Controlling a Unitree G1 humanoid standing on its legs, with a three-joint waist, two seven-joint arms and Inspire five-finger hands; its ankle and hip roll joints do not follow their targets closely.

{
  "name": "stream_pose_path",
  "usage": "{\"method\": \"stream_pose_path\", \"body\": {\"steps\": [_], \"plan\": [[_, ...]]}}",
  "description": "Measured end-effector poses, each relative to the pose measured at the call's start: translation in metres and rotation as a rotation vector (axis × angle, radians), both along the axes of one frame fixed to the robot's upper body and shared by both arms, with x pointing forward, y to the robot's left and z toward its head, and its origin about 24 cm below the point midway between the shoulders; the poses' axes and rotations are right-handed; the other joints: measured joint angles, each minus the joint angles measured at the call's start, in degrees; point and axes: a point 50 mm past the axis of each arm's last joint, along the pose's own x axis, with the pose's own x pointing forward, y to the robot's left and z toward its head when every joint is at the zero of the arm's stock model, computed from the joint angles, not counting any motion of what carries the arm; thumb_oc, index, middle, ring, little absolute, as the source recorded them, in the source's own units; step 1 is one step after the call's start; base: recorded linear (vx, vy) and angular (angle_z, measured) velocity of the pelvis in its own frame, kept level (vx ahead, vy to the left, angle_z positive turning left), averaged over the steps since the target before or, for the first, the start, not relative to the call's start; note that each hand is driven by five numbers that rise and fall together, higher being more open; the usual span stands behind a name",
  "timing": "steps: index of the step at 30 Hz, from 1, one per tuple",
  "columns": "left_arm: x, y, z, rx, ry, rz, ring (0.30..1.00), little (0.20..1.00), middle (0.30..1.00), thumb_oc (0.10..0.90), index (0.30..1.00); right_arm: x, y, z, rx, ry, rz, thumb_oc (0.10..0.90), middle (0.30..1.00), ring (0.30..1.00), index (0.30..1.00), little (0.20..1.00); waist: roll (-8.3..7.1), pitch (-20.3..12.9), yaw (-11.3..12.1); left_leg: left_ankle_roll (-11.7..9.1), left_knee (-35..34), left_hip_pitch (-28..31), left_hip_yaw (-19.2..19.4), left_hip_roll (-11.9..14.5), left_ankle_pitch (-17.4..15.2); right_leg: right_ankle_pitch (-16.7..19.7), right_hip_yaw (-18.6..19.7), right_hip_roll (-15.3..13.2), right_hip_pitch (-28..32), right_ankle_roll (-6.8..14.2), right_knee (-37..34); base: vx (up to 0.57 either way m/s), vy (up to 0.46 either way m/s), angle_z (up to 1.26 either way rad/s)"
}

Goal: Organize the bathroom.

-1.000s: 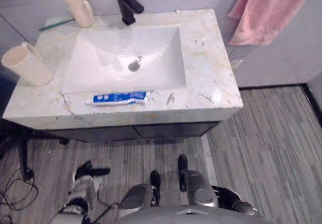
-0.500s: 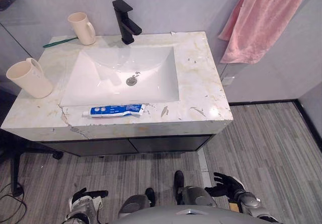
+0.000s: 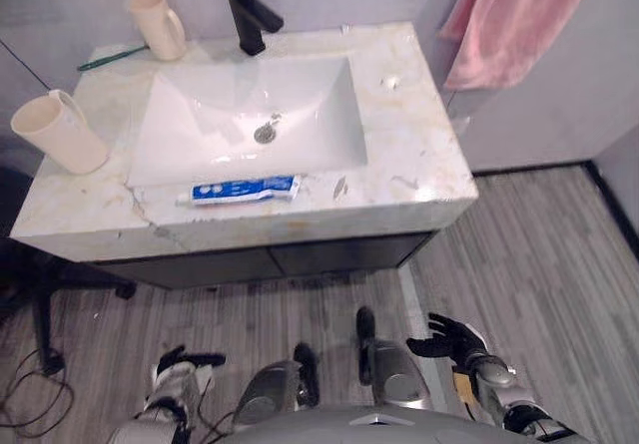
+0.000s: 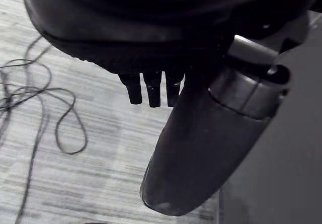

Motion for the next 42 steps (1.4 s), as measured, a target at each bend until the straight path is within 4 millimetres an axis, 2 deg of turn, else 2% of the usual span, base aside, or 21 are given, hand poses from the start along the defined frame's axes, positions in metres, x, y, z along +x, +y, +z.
{"method": "stream_pose_path", "body": {"steps": [2, 3, 5, 8, 10, 12, 14, 16, 19, 24, 26, 27, 28, 30, 33, 36, 38, 39, 40, 41, 42], "plan": [[-0.002, 0.004, 0.001, 0.010, -0.014, 0.015, 0.900, 0.900, 0.900, 0.800, 0.900, -0.002, -0.013, 0.004, -0.036, 0.007, 0.008, 0.800, 0.900, 0.900, 0.900, 0.900, 1.64, 0.6, 0.7, 0.9, -1.2, 0.6, 1.4, 0.6, 0.6, -2.1, 0.2, -0.3, -2.7, 0.0, 12.2, -0.14, -0.007, -0.49], [-0.004, 0.007, 0.002, 0.018, -0.007, 0.020, 0.900, 0.900, 0.900, 0.800, 0.900, -0.011, -0.018, 0.002, -0.048, 0.028, 0.006, 0.800, 0.900, 0.900, 0.900, 0.900, 3.36, 0.7, 0.9, -0.1, -2.1, 0.7, 0.9, 1.5, 2.0, -6.3, 4.6, 2.1, -4.4, -0.2, 26.1, -0.12, -0.126, -0.07], [-0.006, 0.014, 0.004, 0.043, -0.008, 0.028, 0.900, 0.900, 0.900, 0.800, 0.900, -0.020, -0.012, -0.004, -0.042, 0.070, 0.031, 0.800, 0.900, 0.900, 0.900, 0.900, 4.21, 0.0, 2.0, -2.5, -5.1, 0.4, 0.3, 1.7, 3.5, -11.1, 4.4, 4.4, 0.2, -1.4, 23.6, -0.08, -0.244, 0.12], [-0.010, 0.024, 0.007, 0.086, 0.009, 0.066, 0.900, 0.900, 0.900, 0.800, 0.900, -0.033, -0.001, -0.014, -0.020, 0.133, 0.041, 0.800, 0.900, 0.900, 0.900, 0.900, 2.00, -1.4, 5.2, -3.1, -6.4, -0.9, 0.2, 0.0, 6.3, -17.4, 0.2, 6.7, 8.2, -4.5, 9.2, -0.08, -0.213, 0.06], [-0.028, 0.022, 0.001, 0.079, 0.053, 0.100, 0.900, 0.900, 0.900, 0.800, 0.900, -0.027, 0.001, -0.013, -0.015, 0.124, 0.069, 0.800, 0.900, 0.900, 0.900, 0.900, 2.58, -1.6, 5.4, -6.7, -7.5, -1.1, -0.9, 0.7, 8.5, -17.5, 0.9, 9.7, 10.3, -5.3, 4.6, -0.08, -0.146, 0.20], [-0.035, 0.025, 0.000, 0.088, 0.070, 0.108, 0.900, 0.900, 0.900, 0.800, 0.900, -0.022, 0.004, -0.011, -0.004, 0.107, 0.082, 0.800, 0.900, 0.900, 0.900, 0.900, 0.48, -1.9, 6.4, -11.3, -7.3, -1.6, -1.5, 0.1, 9.1, -15.4, 1.8, 8.2, 9.5, -6.4, 5.2, -0.03, -0.089, 0.01], [-0.047, 0.026, -0.004, 0.085, 0.113, 0.120, 0.900, 0.900, 0.900, 0.800, 0.900, -0.010, 0.009, -0.008, 0.005, 0.065, 0.093, 0.800, 0.900, 0.900, 0.900, 0.900, -2.80, -1.9, 8.0, -7.6, 2.7, -5.1, -2.5, 0.9, 4.0, -9.8, 0.2, 5.1, 7.9, -8.9, 5.2, -0.03, -0.087, -0.36], [-0.064, 0.025, -0.008, 0.069, 0.164, 0.163, 0.900, 0.900, 0.900, 0.800, 0.900, -0.004, 0.015, -0.005, 0.022, 0.030, 0.108, 0.800, 0.900, 0.900, 0.900, 0.900, -5.25, -3.0, 6.9, -9.8, 8.0, -4.4, -4.9, 4.3, -0.9, -8.0, -2.2, 3.2, 9.9, -7.2, -0.2, -0.03, -0.092, -0.15], [-0.064, 0.019, -0.011, 0.047, 0.162, 0.167, 0.900, 0.900, 0.900, 0.800, 0.900, -0.012, 0.005, -0.006, -0.003, 0.059, 0.090, 0.800, 0.900, 0.900, 0.900, 0.900, -1.99, -3.3, 4.7, -9.6, -3.0, 2.1, -6.7, 8.8, 1.6, -8.4, -1.2, 5.2, 9.5, -3.0, 0.5, -0.02, -0.078, 0.39], [-0.062, 0.020, -0.009, 0.049, 0.122, 0.164, 0.900, 0.900, 0.900, 0.800, 0.900, -0.031, 0.007, -0.014, 0.026, 0.119, 0.086, 0.800, 0.900, 0.900, 0.900, 0.900, -2.04, -4.5, 4.7, -9.4, -7.2, 3.1, -5.5, 6.0, 4.5, -12.5, 2.5, 5.6, 5.7, -4.1, 10.9, -0.02, -0.039, 0.16], [-0.065, 0.022, -0.009, 0.054, 0.123, 0.168, 0.900, 0.900, 0.900, 0.800, 0.900, -0.028, 0.004, -0.012, 0.016, 0.109, 0.082, 0.800, 0.900, 0.900, 0.900, 0.900, -1.19, -4.7, 5.1, -11.0, -7.1, 2.6, -5.3, 6.3, 5.5, -14.3, 2.6, 6.5, 4.0, -5.3, 14.1, -0.01, 0.044, 0.09], [-0.070, 0.030, -0.006, 0.082, 0.123, 0.170, 0.900, 0.900, 0.900, 0.800, 0.900, -0.029, 0.009, -0.014, 0.025, 0.112, 0.096, 0.800, 0.900, 0.900, 0.900, 0.900, -1.78, -5.2, 5.1, -14.1, -7.3, 2.5, -6.4, 6.4, 6.6, -16.0, 2.7, 8.8, 4.5, -7.1, 13.5, 0.00, 0.052, 0.08], [-0.070, 0.030, -0.006, 0.082, 0.123, 0.170, 0.900, 0.900, 0.900, 0.800, 0.900, -0.029, 0.009, -0.014, 0.025, 0.112, 0.096, 0.800, 0.900, 0.900, 0.900, 0.900, -1.78, -5.2, 5.1, -14.1, -7.3, 2.5, -6.4, 6.4, 6.6, -16.0, 2.7, 8.8, 4.5, -7.1, 13.5, 0.00, 0.086, 0.32], [-0.066, 0.021, -0.010, 0.040, 0.142, 0.155, 0.900, 0.900, 0.900, 0.800, 0.900, -0.026, 0.008, -0.012, 0.018, 0.104, 0.090, 0.800, 0.900, 0.900, 0.900, 0.900, -1.96, -5.9, 5.2, -9.2, -6.5, 3.1, -2.7, 8.4, 4.1, -10.9, 0.4, 7.2, 5.1, -7.2, 8.3, 0.02, 0.098, 0.32], [-0.055, 0.014, -0.010, 0.021, 0.102, 0.139, 0.900, 0.900, 0.900, 0.800, 0.900, -0.019, 0.002, -0.008, 0.002, 0.083, 0.094, 0.800, 0.900, 0.900, 0.900, 0.900, 0.46, -5.7, 4.0, -10.4, -12.0, 7.9, -2.6, 10.4, 5.0, -8.5, 0.2, 7.4, 5.3, -5.0, 6.2, 0.04, 0.104, 0.28], [-0.021, 0.011, 0.003, 0.023, -0.061, 0.098, 0.900, 0.900, 0.900, 0.800, 0.900, -0.011, -0.007, 0.001, -0.023, 0.039, 0.105, 0.800, 0.900, 0.900, 0.900, 0.900, 2.44, -3.9, 3.1, -10.1, -15.2, 10.0, -3.1, 10.2, 5.7, -7.9, 1.7, 7.5, 5.2, -4.2, 5.4, -0.01, 0.034, 0.41], [0.028, 0.018, 0.043, 0.070, -0.332, 0.056, 0.900, 0.900, 0.900, 0.800, 0.900, -0.005, -0.014, 0.006, -0.044, 0.025, 0.105, 0.800, 0.900, 0.900, 0.900, 0.900, 3.89, -1.4, 4.1, -10.0, -15.0, 9.7, -2.4, 9.7, 9.6, -9.0, 2.9, 7.1, 4.3, -3.0, 4.3, -0.02, -0.005, 0.05], [0.028, 0.018, 0.043, 0.070, -0.332, 0.056, 0.900, 0.900, 0.900, 0.800, 0.900, -0.005, -0.014, 0.006, -0.044, 0.025, 0.105, 0.800, 0.900, 0.900, 0.900, 0.900, 3.89, -1.4, 4.1, -10.0, -15.0, 9.7, -2.4, 9.7, 9.6, -9.0, 2.9, 7.1, 4.3, -3.0, 4.3, -0.01, -0.019, -0.23], [0.062, 0.043, 0.107, 0.244, -0.573, -0.038, 0.900, 0.900, 0.900, 0.800, 0.900, -0.003, -0.008, 0.006, -0.022, 0.004, 0.117, 0.800, 0.900, 0.900, 0.900, 0.900, 3.39, -0.5, 5.8, -10.4, -14.5, 7.2, -1.6, 9.8, 9.3, -9.0, 2.2, 7.1, 3.8, -3.0, 1.9, 0.00, -0.013, -0.15], [0.062, 0.043, 0.107, 0.244, -0.573, -0.038, 0.900, 0.900, 0.900, 0.800, 0.900, -0.003, -0.008, 0.006, -0.022, 0.004, 0.117, 0.800, 0.900, 0.900, 0.900, 0.900, 3.39, -0.5, 5.8, -10.4, -14.5, 7.2, -1.6, 9.8, 9.3, -9.0, 2.2, 7.1, 3.8, -3.0, 1.9, -0.02, -0.065, -0.13], [0.081, 0.063, 0.160, 0.418, -0.727, -0.108, 0.900, 0.900, 0.900, 0.800, 0.900, -0.004, -0.005, 0.005, -0.010, 0.001, 0.107, 0.800, 0.900, 0.900, 0.900, 0.900, 2.85, 0.2, 6.2, -10.2, -14.4, 6.6, -1.3, 9.5, 9.7, -7.9, 1.8, 6.6, 4.0, -2.6, 0.4, -0.02, -0.091, 0.03]]}}
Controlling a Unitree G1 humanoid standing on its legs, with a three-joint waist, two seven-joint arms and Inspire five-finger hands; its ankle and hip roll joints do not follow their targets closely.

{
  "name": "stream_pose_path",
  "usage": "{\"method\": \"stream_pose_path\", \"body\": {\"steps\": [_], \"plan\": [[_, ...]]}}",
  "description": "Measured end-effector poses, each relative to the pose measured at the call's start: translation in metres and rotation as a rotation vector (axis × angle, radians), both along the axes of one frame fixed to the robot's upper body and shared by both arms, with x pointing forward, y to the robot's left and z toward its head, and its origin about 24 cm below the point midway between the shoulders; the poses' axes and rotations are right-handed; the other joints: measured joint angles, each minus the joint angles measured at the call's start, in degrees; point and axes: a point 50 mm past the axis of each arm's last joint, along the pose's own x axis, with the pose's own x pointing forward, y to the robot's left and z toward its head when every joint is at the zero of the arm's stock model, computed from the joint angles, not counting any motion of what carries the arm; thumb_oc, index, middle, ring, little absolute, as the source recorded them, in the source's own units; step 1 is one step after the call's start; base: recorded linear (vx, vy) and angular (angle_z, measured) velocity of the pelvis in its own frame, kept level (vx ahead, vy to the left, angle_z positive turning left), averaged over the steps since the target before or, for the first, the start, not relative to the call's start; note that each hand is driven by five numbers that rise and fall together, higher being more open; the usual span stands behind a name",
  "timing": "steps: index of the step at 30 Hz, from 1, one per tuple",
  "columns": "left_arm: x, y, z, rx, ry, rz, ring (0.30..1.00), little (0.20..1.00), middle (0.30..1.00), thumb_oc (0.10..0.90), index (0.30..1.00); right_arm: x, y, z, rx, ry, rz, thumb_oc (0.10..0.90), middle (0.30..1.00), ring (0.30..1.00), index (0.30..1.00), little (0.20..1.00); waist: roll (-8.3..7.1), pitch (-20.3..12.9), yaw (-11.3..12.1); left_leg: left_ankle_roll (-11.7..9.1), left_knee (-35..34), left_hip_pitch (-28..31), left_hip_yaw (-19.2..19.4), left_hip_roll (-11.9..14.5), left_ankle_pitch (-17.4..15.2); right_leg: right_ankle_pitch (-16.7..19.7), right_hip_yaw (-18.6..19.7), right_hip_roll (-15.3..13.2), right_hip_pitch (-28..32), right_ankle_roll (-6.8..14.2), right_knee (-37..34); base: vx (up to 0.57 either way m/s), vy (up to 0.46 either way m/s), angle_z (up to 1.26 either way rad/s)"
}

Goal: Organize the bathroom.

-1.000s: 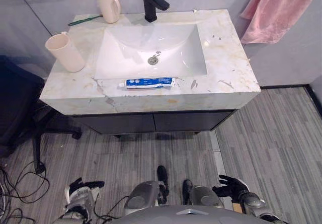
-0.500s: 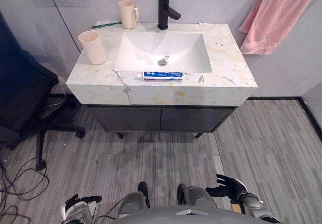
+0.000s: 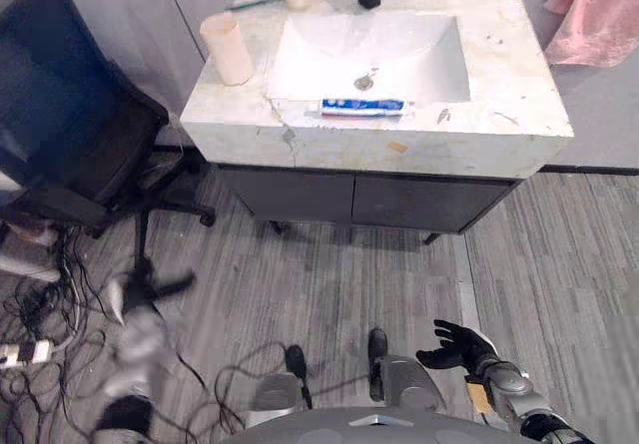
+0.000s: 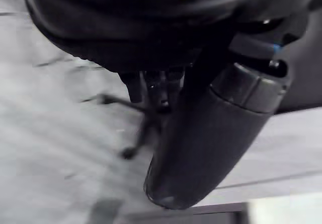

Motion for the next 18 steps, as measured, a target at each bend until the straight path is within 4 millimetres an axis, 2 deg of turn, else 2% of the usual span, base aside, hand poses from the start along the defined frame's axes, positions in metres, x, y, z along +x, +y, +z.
{"method": "stream_pose_path", "body": {"steps": [1, 2, 3, 4, 5, 6, 7, 8, 9, 10, 12, 14, 15, 16, 18], "plan": [[0.008, 0.025, 0.056, 0.171, -0.128, 0.069, 0.900, 0.900, 0.900, 0.800, 0.900, -0.005, 0.000, -0.002, -0.005, 0.011, -0.003, 0.800, 0.900, 0.900, 0.900, 0.900, -0.06, 0.0, 0.1, 0.0, 0.2, 0.0, 0.1, -0.2, -0.2, 0.1, -0.3, -0.5, 0.2, 0.0, 0.4, -0.02, -0.091, 0.03], [0.008, 0.025, 0.056, 0.171, -0.128, 0.069, 0.900, 0.900, 0.900, 0.800, 0.900, -0.005, 0.000, -0.002, -0.005, 0.011, -0.003, 0.800, 0.900, 0.900, 0.900, 0.900, -0.06, 0.0, 0.1, 0.0, 0.2, 0.0, 0.1, -0.2, -0.2, 0.1, -0.3, -0.5, 0.2, 0.0, 0.4, 0.01, -0.088, 0.03], [0.007, 0.041, 0.105, 0.296, -0.264, 0.135, 0.900, 0.900, 0.900, 0.800, 0.900, -0.010, 0.000, -0.003, -0.002, 0.018, -0.003, 0.800, 0.900, 0.900, 0.900, 0.900, -0.94, -0.1, 0.2, -0.1, 0.2, 0.0, -0.1, -0.2, -0.2, 0.1, -1.1, -0.7, 0.3, 0.0, 0.6, 0.03, -0.075, 0.06], [0.001, 0.055, 0.153, 0.445, -0.402, 0.215, 0.900, 0.900, 0.900, 0.800, 0.900, -0.015, 0.000, -0.005, 0.000, 0.029, -0.009, 0.800, 0.900, 0.900, 0.900, 0.900, -1.12, -0.2, 0.4, -0.2, 0.3, 0.1, -0.2, 0.0, -0.3, 0.1, -1.4, -0.6, 0.4, 0.0, 0.5, 0.06, -0.134, 0.11], [-0.006, 0.064, 0.188, 0.539, -0.514, 0.292, 0.900, 0.900, 0.900, 0.800, 0.900, -0.019, -0.002, -0.007, -0.006, 0.046, -0.013, 0.800, 0.900, 0.900, 0.900, 0.900, -0.97, -0.5, 0.3, -0.6, 0.9, 0.3, -0.5, 0.3, -0.6, 0.2, -1.6, -0.3, 1.1, 0.1, -0.2, 0.04, -0.086, 0.09], [-0.006, 0.064, 0.188, 0.539, -0.514, 0.292, 0.900, 0.900, 0.900, 0.800, 0.900, -0.019, -0.002, -0.007, -0.006, 0.046, -0.013, 0.800, 0.900, 0.900, 0.900, 0.900, -0.97, -0.5, 0.3, -0.6, 0.9, 0.3, -0.5, 0.3, -0.6, 0.2, -1.6, -0.3, 1.1, 0.1, -0.2, 0.06, -0.096, 0.16], [-0.011, 0.065, 0.222, 0.599, -0.628, 0.332, 0.900, 0.900, 0.900, 0.800, 0.900, -0.024, -0.002, -0.008, -0.012, 0.064, -0.009, 0.800, 0.900, 0.900, 0.900, 0.900, -0.68, -0.9, 0.4, -0.9, 2.1, 0.8, -1.1, 1.0, -0.7, 0.4, -2.7, 0.1, 2.7, 0.3, -0.8, 0.03, -0.037, 0.10], [-0.011, 0.065, 0.222, 0.599, -0.628, 0.332, 0.900, 0.900, 0.900, 0.800, 0.900, -0.024, -0.002, -0.008, -0.012, 0.064, -0.009, 0.800, 0.900, 0.900, 0.900, 0.900, -0.68, -0.9, 0.4, -0.9, 2.1, 0.8, -1.1, 1.0, -0.7, 0.4, -2.7, 0.1, 2.7, 0.3, -0.8, 0.06, -0.064, 0.17], [-0.013, 0.056, 0.246, 0.674, -0.672, 0.279, 0.900, 0.900, 0.900, 0.800, 0.900, -0.027, 0.000, -0.010, -0.009, 0.077, 0.009, 0.800, 0.900, 0.900, 0.900, 0.900, -1.22, -1.2, 0.6, -1.4, 2.9, 1.2, -1.5, 1.5, -1.1, 0.3, -2.7, 0.6, 3.3, 0.3, -0.9, 0.06, -0.046, 0.09], [-0.010, 0.030, 0.280, 0.833, -0.728, 0.106, 0.900, 0.900, 0.900, 0.800, 0.900, -0.032, 0.001, -0.013, -0.007, 0.105, 0.024, 0.800, 0.900, 0.900, 0.900, 0.900, -2.28, -1.8, 1.8, -2.0, 4.2, 1.3, -1.8, 2.1, -1.8, 0.3, -2.7, 1.2, 4.0, 0.3, -0.9, 0.07, -0.046, 0.12], [-0.004, 0.000, 0.297, 0.954, -0.748, -0.131, 0.900, 0.900, 0.900, 0.800, 0.900, -0.033, 0.000, -0.013, -0.011, 0.115, 0.021, 0.800, 0.900, 0.900, 0.900, 0.900, -2.47, -1.9, 2.1, -2.0, 4.4, 2.1, -2.1, 2.2, -2.1, 0.4, -2.5, 1.4, 5.0, 0.4, -1.0, 0.03, -0.008, 0.08], [0.001, -0.028, 0.302, 1.042, -0.716, -0.377, 0.900, 0.900, 0.900, 0.800, 0.900, -0.032, 0.000, -0.013, -0.011, 0.112, 0.028, 0.800, 0.900, 0.900, 0.900, 0.900, -2.31, -2.0, 1.9, -2.1, 4.6, 2.4, -2.2, 2.2, -2.4, 0.5, -1.9, 1.6, 5.4, 0.7, -1.0, 0.00, 0.004, 0.00], [0.003, -0.040, 0.301, 1.084, -0.685, -0.488, 0.900, 0.900, 0.900, 0.800, 0.900, -0.029, 0.000, -0.012, -0.011, 0.107, 0.033, 0.800, 0.900, 0.900, 0.900, 0.900, -2.09, -2.0, 1.8, -2.2, 4.7, 2.4, -2.0, 2.2, -2.6, 0.5, -1.6, 1.6, 5.3, 0.6, -1.0, -0.02, -0.003, -0.26], [0.011, -0.057, 0.294, 1.139, -0.586, -0.670, 0.900, 0.900, 0.900, 0.800, 0.900, -0.024, 0.000, -0.011, -0.009, 0.099, 0.039, 0.800, 0.900, 0.900, 0.900, 0.900, -1.61, -2.2, 1.7, -2.2, 5.0, 2.4, -1.1, 2.2, -2.8, 1.3, -1.2, 1.6, 5.3, 1.2, -1.0, -0.04, -0.010, -0.29], [0.024, -0.070, 0.288, 1.153, -0.487, -0.812, 0.900, 0.900, 0.900, 0.800, 0.900, -0.018, 0.002, -0.010, -0.007, 0.092, 0.059, 0.800, 0.900, 0.900, 0.900, 0.900, -1.47, -2.2, 0.3, -2.2, 5.1, 2.5, -0.9, 2.2, -2.9, 3.8, -1.0, 1.6, 5.3, 1.2, -1.4, -0.05, -0.014, -0.13]]}}
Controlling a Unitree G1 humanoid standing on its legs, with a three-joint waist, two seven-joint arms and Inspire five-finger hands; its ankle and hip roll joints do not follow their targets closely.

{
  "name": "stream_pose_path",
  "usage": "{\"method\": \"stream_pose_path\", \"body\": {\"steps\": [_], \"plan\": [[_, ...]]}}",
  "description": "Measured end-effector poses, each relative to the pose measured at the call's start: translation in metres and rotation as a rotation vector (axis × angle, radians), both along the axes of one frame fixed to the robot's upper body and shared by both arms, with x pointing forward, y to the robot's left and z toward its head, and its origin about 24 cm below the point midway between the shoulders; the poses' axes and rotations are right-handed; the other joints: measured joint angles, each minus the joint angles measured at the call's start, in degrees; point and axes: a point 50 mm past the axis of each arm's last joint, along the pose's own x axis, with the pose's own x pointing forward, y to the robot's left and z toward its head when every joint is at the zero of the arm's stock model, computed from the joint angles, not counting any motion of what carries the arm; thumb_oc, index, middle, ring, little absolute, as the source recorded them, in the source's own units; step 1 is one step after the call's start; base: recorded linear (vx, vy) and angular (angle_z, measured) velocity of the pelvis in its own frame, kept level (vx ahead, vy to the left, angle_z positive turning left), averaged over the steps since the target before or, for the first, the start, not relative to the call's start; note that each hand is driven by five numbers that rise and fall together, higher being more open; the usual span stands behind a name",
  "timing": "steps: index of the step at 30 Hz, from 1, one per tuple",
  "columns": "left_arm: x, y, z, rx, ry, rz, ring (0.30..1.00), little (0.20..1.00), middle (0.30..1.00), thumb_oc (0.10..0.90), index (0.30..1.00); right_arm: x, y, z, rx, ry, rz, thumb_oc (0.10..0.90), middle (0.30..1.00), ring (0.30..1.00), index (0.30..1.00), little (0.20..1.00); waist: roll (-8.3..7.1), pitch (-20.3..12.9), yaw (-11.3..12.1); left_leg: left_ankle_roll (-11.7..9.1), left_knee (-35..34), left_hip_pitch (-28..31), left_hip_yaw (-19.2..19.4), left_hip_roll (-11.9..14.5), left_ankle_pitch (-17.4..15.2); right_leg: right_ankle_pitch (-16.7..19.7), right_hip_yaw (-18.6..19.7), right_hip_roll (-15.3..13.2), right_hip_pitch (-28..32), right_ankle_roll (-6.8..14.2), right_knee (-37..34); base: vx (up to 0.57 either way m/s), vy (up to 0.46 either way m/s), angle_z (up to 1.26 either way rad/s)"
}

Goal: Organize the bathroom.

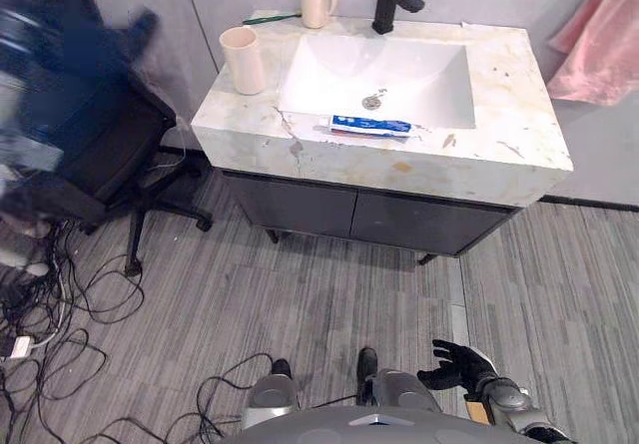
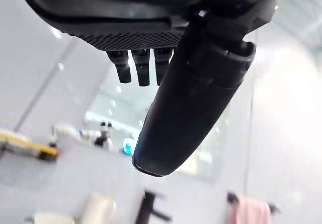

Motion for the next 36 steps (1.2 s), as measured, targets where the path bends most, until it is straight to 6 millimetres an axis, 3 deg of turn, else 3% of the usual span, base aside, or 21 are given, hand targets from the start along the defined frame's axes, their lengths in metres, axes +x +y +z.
{"method": "stream_pose_path", "body": {"steps": [5, 6, 7, 10, 14, 19, 25, 36], "plan": [[0.044, -0.015, -0.011, -0.009, 0.294, -0.033, 0.900, 0.900, 0.900, 0.800, 0.900, 0.019, 0.000, 0.006, -0.023, -0.004, 0.081, 0.800, 0.900, 0.900, 0.900, 0.900, 0.58, 0.3, -2.2, -0.1, 1.3, -0.9, 0.9, 0.5, -0.1, 1.4, -0.1, 0.3, -0.7, -0.4, -0.7, -0.13, -0.001, -0.13], [0.044, -0.015, -0.011, -0.009, 0.294, -0.033, 0.900, 0.900, 0.900, 0.800, 0.900, 0.019, 0.000, 0.006, -0.023, -0.004, 0.081, 0.800, 0.900, 0.900, 0.900, 0.900, 0.58, 0.3, -2.2, -0.1, 1.3, -0.9, 0.9, 0.5, -0.1, 1.4, -0.1, 0.3, -0.7, -0.4, -0.7, -0.15, 0.007, -0.05], [0.063, -0.020, -0.009, -0.018, 0.383, -0.031, 0.900, 0.900, 0.900, 0.800, 0.900, 0.028, -0.002, 0.010, -0.031, -0.009, 0.106, 0.800, 0.900, 0.900, 0.900, 0.900, 1.09, 0.7, -2.6, -0.4, 3.2, -2.5, 0.7, 0.7, -0.3, 1.2, 0.1, 0.3, -1.4, -0.7, -0.4, -0.10, 0.008, -0.10], [0.075, -0.014, -0.010, -0.060, 0.449, -0.012, 0.900, 0.900, 0.900, 0.800, 0.900, 0.042, -0.002, 0.015, -0.041, -0.029, 0.119, 0.800, 0.900, 0.900, 0.900, 0.900, 2.16, 2.0, -3.2, -0.5, 4.6, -3.7, 0.7, 0.9, -0.3, 1.0, 0.1, 0.3, -2.0, -0.9, -0.9, -0.14, -0.008, -0.13], [0.096, -0.021, 0.003, -0.135, 0.490, -0.034, 0.900, 0.900, 0.900, 0.800, 0.900, 0.062, -0.001, 0.025, -0.033, -0.083, 0.119, 0.800, 0.900, 0.900, 0.900, 0.900, 2.27, 4.6, -3.5, -0.5, 7.1, -6.7, 1.1, 1.3, -0.3, 0.9, 0.3, 0.3, -4.6, -1.0, 0.0, -0.15, -0.033, -0.07], [0.107, -0.030, -0.007, -0.182, 0.577, -0.052, 0.900, 0.900, 0.900, 0.800, 0.900, 0.071, -0.001, 0.030, -0.032, -0.109, 0.110, 0.800, 0.900, 0.900, 0.900, 0.900, 1.25, 7.7, -5.4, -1.0, 7.0, -8.2, 1.4, 1.4, -0.8, 1.0, 0.3, 0.4, -5.7, -1.0, -0.8, -0.10, -0.032, -0.07], [0.120, -0.034, -0.024, -0.253, 0.650, -0.022, 0.900, 0.900, 0.900, 0.800, 0.900, 0.049, -0.006, 0.020, -0.031, -0.053, 0.087, 0.800, 0.900, 0.900, 0.900, 0.900, -0.02, 8.6, -7.6, -0.9, 6.0, -9.0, 2.8, 1.6, -0.7, 1.7, 0.6, 0.3, -7.7, -1.2, -0.7, -0.10, -0.031, -0.11], [0.127, -0.047, -0.023, -0.295, 0.583, -0.020, 0.900, 0.900, 0.900, 0.800, 0.900, 0.061, -0.003, 0.026, -0.028, -0.098, 0.102, 0.800, 0.900, 0.900, 0.900, 0.900, -0.34, 10.0, -9.2, -1.1, 6.2, -10.3, 2.7, 2.4, 0.3, 2.6, 0.5, 1.2, -9.1, -1.4, -0.5, -0.01, -0.055, -0.01]]}}
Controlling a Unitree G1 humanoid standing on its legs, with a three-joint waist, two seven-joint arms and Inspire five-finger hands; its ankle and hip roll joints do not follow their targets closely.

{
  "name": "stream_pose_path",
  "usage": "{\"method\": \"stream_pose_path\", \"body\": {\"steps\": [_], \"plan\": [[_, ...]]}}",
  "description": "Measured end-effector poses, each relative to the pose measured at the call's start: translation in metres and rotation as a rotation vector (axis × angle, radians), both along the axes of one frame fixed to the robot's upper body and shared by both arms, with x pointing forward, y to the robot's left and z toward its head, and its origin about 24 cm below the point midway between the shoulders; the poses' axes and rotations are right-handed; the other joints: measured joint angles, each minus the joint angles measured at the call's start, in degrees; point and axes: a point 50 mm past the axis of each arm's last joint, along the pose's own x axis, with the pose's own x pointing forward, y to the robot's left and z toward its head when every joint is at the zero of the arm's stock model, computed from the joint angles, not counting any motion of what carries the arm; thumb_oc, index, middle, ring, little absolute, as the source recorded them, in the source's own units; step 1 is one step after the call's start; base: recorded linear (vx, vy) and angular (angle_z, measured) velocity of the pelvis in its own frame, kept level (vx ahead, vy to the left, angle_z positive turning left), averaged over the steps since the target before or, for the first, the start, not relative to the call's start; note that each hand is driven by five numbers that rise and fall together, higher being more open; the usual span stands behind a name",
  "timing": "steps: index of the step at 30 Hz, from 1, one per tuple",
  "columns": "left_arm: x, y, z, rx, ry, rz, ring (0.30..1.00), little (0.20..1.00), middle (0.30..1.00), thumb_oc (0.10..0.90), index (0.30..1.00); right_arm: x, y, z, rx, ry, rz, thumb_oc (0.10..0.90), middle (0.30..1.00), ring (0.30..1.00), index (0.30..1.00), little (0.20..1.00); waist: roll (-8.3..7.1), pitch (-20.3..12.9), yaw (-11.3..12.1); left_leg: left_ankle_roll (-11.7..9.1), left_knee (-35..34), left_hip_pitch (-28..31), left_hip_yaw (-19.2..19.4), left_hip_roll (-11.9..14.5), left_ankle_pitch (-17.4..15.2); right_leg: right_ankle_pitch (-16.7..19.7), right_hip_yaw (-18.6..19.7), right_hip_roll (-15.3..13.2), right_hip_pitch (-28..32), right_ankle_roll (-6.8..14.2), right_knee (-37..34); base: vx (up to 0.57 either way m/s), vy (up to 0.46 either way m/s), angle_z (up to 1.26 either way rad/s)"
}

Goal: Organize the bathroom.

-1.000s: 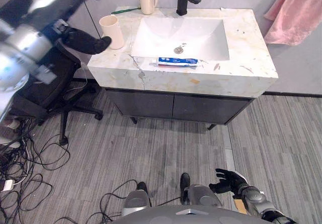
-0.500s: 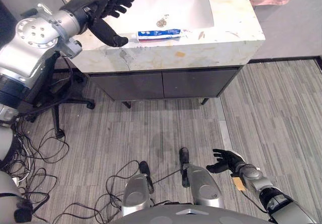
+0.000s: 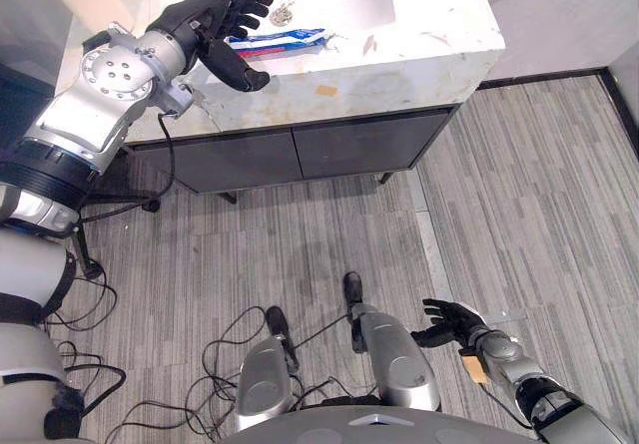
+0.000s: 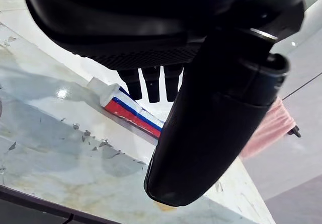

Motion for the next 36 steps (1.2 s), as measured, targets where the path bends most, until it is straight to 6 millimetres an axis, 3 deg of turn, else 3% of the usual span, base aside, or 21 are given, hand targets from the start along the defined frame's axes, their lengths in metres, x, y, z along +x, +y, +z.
{"method": "stream_pose_path", "body": {"steps": [9, 15, 22, 36], "plan": [[-0.001, 0.000, 0.003, 0.032, -0.028, 0.021, 0.900, 0.900, 0.900, 0.800, 0.900, -0.008, 0.002, -0.004, 0.008, 0.004, 0.020, 0.800, 0.900, 0.900, 0.900, 0.900, -0.44, 0.3, 0.3, -0.2, -1.0, 0.4, -1.4, 0.0, -0.1, 1.9, -1.0, 0.1, 0.4, -0.5, 0.7, 0.03, -0.037, 0.10], [-0.002, 0.003, 0.013, 0.039, -0.048, 0.029, 0.900, 0.900, 0.900, 0.800, 0.900, -0.005, 0.004, -0.003, 0.010, -0.008, 0.030, 0.800, 0.900, 0.900, 0.900, 0.900, -1.48, 0.9, 1.6, -0.4, -0.6, 0.3, -2.5, 0.2, -0.3, 1.7, -2.3, 0.2, 0.9, -1.3, 1.1, 0.06, -0.038, 0.09], [-0.005, 0.012, 0.021, 0.051, -0.052, 0.059, 0.900, 0.900, 0.900, 0.800, 0.900, -0.001, 0.012, -0.004, 0.034, -0.016, 0.026, 0.800, 0.900, 0.900, 0.900, 0.900, -1.59, 0.9, 2.2, -0.6, 1.1, 1.1, -2.9, 0.3, -1.3, 1.3, -2.2, 0.2, 2.5, -1.2, 1.1, 0.05, -0.016, 0.01], [-0.004, 0.013, 0.024, 0.053, -0.043, 0.056, 0.900, 0.900, 0.900, 0.800, 0.900, -0.009, 0.012, -0.007, 0.041, 0.002, 0.017, 0.800, 0.900, 0.900, 0.900, 0.900, -1.61, 0.9, 1.1, -0.3, 4.0, -1.3, -1.8, 0.4, -2.2, 1.5, -0.7, -0.1, -0.3, -1.0, 3.1, 0.00, 0.007, -0.05]]}}
